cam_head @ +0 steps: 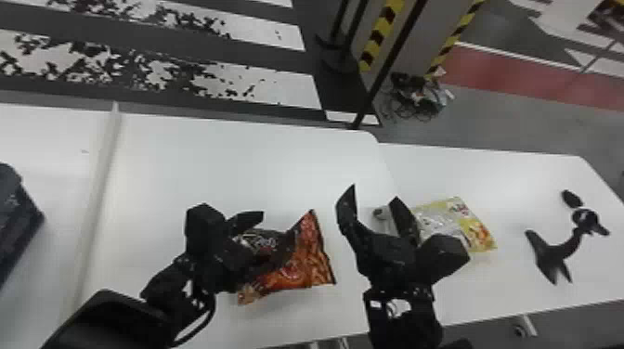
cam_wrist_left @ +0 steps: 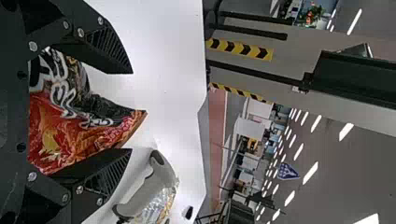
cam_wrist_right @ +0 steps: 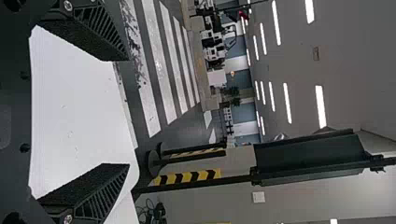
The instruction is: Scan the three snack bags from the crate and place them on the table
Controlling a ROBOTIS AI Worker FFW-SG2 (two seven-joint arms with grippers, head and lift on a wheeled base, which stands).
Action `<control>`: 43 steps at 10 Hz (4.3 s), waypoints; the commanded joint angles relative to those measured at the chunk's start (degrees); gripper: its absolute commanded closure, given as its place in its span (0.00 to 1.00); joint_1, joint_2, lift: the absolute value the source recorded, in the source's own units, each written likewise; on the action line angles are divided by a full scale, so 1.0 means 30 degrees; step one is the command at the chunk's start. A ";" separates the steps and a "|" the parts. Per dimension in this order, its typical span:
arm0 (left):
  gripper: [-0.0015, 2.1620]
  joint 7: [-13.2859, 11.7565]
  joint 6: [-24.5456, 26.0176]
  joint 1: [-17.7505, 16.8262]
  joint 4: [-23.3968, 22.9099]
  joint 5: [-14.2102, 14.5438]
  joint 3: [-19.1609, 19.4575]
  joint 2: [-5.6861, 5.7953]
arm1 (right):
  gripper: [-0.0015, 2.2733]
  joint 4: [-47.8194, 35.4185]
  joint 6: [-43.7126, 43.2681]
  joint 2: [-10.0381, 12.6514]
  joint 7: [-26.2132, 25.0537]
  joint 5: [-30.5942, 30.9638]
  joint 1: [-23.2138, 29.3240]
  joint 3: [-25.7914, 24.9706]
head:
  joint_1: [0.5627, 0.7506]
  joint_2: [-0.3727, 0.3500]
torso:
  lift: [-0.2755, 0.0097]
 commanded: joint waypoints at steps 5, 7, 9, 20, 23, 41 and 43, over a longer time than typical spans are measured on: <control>0.01 0.2051 0.0680 0.2942 -0.5756 -0.0466 0.4048 -0.0049 | 0.03 -0.0080 0.0015 0.0000 -0.0001 0.0117 0.0150 0.0042 | 0.70 0.03 | 0.75; 0.01 0.2578 0.1500 0.4231 -0.8422 -0.0524 0.5806 -0.0049 | 0.03 -0.0051 0.0015 0.0000 -0.0001 0.0175 0.0150 0.0101 | 0.70 0.03 | 0.75; 0.01 0.3516 0.1559 0.5813 -1.1030 -0.0935 0.7417 0.0176 | 0.03 -0.0051 0.0132 0.0000 -0.0001 0.0322 0.0208 0.0189 | 0.70 0.10 | 0.75; 0.01 0.4629 -0.0844 1.0031 -1.4077 0.0179 1.0405 0.0557 | 0.05 -0.2717 0.8042 -0.0263 0.2226 0.7763 0.2347 0.2913 | 0.70 0.56 | 0.75; 0.01 0.4600 -0.0844 1.0061 -1.3813 0.0179 1.0405 0.0733 | 0.05 -0.2776 1.1206 -0.0644 0.4159 1.0546 0.1732 0.4056 | 0.70 0.64 | 0.75; 0.01 0.4336 -0.0551 1.0266 -1.2963 0.0208 1.0376 0.1114 | 0.99 0.2879 1.5249 -0.1553 0.4247 1.5996 -0.4655 0.8919 | 0.70 0.64 | 0.75; 0.01 0.4336 -0.0551 1.0149 -1.3081 0.0208 1.0288 0.1084 | 0.99 0.1677 1.5191 -0.1640 0.4276 1.5820 -0.4303 0.8509 | 0.70 0.65 | 0.75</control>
